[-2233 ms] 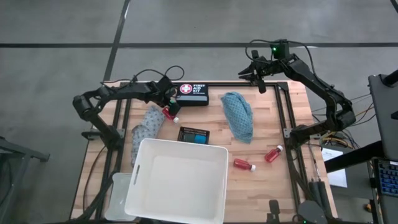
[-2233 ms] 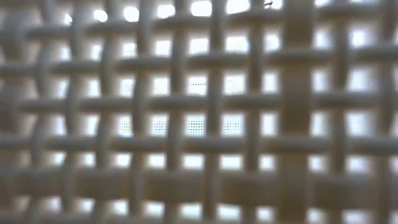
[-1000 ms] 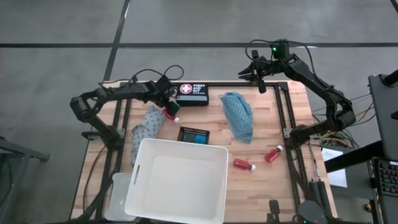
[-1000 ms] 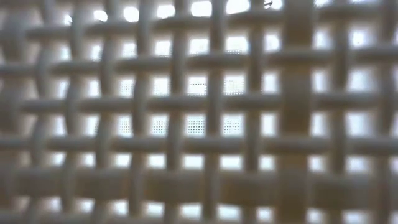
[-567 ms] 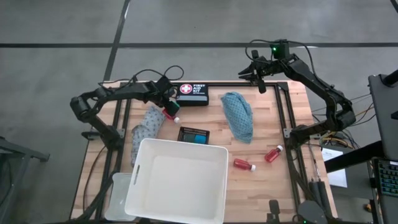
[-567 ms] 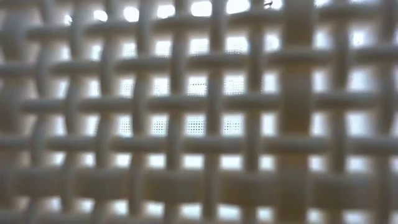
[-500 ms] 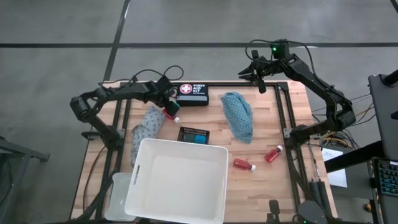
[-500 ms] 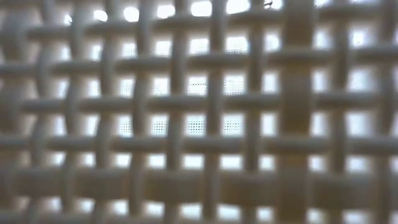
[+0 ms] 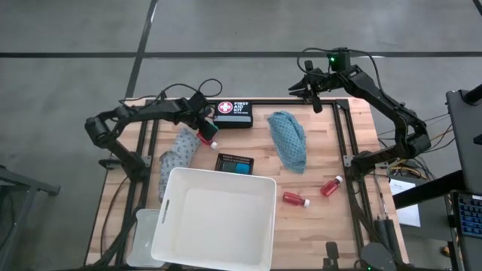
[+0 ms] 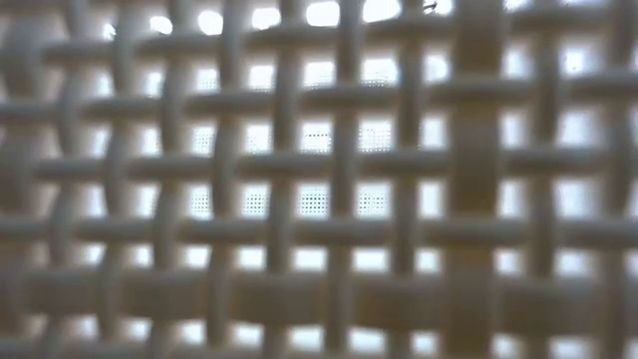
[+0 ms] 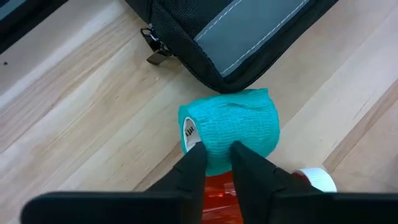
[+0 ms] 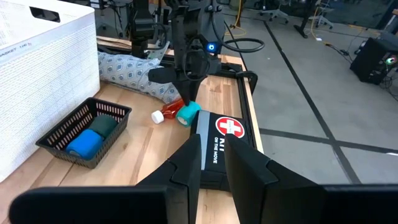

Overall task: Pick & Place Medicine items
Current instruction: Put the green bandage into the black bin

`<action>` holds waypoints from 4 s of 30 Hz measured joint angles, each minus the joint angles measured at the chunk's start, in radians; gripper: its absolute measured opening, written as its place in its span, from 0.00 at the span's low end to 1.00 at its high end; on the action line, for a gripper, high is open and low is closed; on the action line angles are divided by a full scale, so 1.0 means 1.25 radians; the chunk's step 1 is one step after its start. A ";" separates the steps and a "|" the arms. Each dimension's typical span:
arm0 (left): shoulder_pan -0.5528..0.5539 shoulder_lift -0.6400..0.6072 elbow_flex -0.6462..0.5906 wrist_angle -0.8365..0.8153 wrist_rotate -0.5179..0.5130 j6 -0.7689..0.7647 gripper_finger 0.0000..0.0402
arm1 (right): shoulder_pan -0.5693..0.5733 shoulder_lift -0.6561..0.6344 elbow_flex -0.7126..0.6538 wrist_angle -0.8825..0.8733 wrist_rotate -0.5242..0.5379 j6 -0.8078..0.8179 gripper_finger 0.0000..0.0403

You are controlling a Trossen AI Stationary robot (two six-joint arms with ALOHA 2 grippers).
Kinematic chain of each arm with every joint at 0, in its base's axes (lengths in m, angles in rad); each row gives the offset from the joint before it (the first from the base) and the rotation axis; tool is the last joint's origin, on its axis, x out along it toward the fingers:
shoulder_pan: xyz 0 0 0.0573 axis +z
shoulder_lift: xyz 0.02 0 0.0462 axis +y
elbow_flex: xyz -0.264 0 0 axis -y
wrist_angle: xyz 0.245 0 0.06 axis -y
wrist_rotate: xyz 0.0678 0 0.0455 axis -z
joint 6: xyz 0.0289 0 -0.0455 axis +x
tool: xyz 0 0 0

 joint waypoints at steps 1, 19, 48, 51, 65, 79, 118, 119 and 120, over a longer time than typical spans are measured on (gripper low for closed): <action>0.000 0.000 0.000 0.000 0.000 0.000 0.16 | 0.000 0.000 0.000 0.000 0.000 0.000 0.17; 0.000 -0.002 0.001 0.001 0.001 0.004 0.01 | 0.000 0.000 0.000 0.000 0.000 0.000 0.17; -0.018 -0.167 0.001 -0.037 0.023 0.028 0.00 | 0.000 0.000 0.000 0.000 0.000 0.000 0.17; -0.021 -0.195 0.001 -0.064 0.023 0.066 0.00 | 0.000 0.000 0.000 0.000 0.000 0.000 0.17; -0.041 -0.328 0.001 -0.138 0.241 0.452 0.00 | 0.000 0.000 0.000 0.000 0.000 0.000 0.17; -0.056 -0.332 0.001 -0.095 0.243 0.452 0.01 | 0.000 0.000 0.000 0.000 0.000 0.000 0.17; -0.196 -0.290 0.000 -0.077 0.163 0.513 0.02 | 0.000 0.000 0.000 0.000 0.000 0.000 0.17; -0.196 -0.277 0.000 -0.078 0.163 0.515 0.02 | 0.000 0.000 0.000 0.000 0.000 0.000 0.17; -0.196 -0.266 0.000 -0.078 0.162 0.515 0.02 | 0.000 0.000 0.000 0.000 0.000 0.000 0.17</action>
